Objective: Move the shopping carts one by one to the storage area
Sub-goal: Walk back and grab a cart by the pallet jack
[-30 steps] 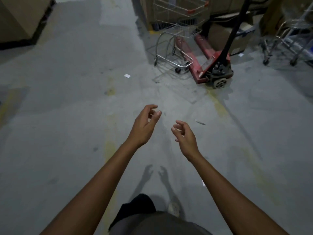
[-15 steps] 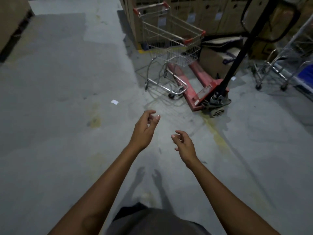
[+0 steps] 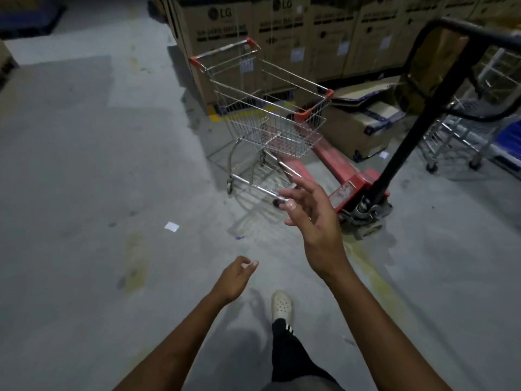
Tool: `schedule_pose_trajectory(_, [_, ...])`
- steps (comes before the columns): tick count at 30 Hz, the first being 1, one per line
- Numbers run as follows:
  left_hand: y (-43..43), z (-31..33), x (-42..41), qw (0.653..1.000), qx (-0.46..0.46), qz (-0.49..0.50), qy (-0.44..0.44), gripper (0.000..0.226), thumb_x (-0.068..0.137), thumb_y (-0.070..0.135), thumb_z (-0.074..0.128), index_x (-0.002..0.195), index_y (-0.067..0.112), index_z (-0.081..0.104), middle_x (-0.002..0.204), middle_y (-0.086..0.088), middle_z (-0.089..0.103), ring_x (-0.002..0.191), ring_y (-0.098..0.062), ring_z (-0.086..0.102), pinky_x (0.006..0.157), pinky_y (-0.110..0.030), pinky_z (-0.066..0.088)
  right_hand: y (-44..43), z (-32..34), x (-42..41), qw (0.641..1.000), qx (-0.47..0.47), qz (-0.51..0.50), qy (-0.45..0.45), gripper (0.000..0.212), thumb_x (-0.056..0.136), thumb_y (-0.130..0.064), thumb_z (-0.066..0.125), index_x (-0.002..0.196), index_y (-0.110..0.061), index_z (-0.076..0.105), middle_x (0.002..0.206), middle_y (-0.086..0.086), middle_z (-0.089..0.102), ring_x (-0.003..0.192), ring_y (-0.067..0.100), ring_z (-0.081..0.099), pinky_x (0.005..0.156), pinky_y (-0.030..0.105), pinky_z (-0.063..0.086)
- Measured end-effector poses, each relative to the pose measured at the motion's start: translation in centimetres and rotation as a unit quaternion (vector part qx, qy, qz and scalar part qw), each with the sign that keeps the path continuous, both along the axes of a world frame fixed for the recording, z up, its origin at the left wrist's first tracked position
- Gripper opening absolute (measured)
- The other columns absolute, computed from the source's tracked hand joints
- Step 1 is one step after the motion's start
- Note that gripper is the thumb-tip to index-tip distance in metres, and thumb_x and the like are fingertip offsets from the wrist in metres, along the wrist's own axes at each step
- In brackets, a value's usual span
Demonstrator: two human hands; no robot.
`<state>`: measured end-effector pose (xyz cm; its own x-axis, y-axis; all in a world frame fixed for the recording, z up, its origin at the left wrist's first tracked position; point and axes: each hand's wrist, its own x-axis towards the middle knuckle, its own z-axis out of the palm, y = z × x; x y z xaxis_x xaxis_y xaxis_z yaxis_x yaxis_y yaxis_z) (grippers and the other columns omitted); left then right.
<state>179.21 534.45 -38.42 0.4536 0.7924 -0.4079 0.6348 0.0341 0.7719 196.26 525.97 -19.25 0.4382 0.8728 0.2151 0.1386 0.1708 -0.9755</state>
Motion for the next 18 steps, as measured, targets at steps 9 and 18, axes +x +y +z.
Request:
schedule_pose_trajectory(9, [24.1, 7.8, 10.6, 0.987, 0.13, 0.066, -0.067, 0.032, 0.099, 0.046, 0.05, 0.113, 0.019, 0.06, 0.105, -0.002, 0.066, 0.093, -0.012, 0.061, 0.071, -0.018, 0.043, 24.1, -2.4, 10.3, 0.998, -0.052, 0.039, 0.018, 0.059, 0.084, -0.049, 0.062, 0.137, -0.026, 0.05, 0.117, -0.008, 0.066, 0.105, 0.01, 0.064, 0.089, 0.04, 0.053])
schedule_pose_trajectory(18, [40.5, 20.5, 13.5, 0.918, 0.295, 0.115, -0.237, 0.036, 0.095, 0.052, 0.047, 0.121, 0.029, 0.055, 0.109, 0.006, 0.063, 0.099, 0.0, 0.059, 0.079, -0.013, 0.045, 43.9, -13.0, 14.6, 0.971, -0.222, 0.082, -0.034, 0.045, 0.094, -0.036, 0.066, 0.135, -0.026, 0.05, 0.117, -0.003, 0.06, 0.105, 0.018, 0.062, 0.089, 0.045, 0.056])
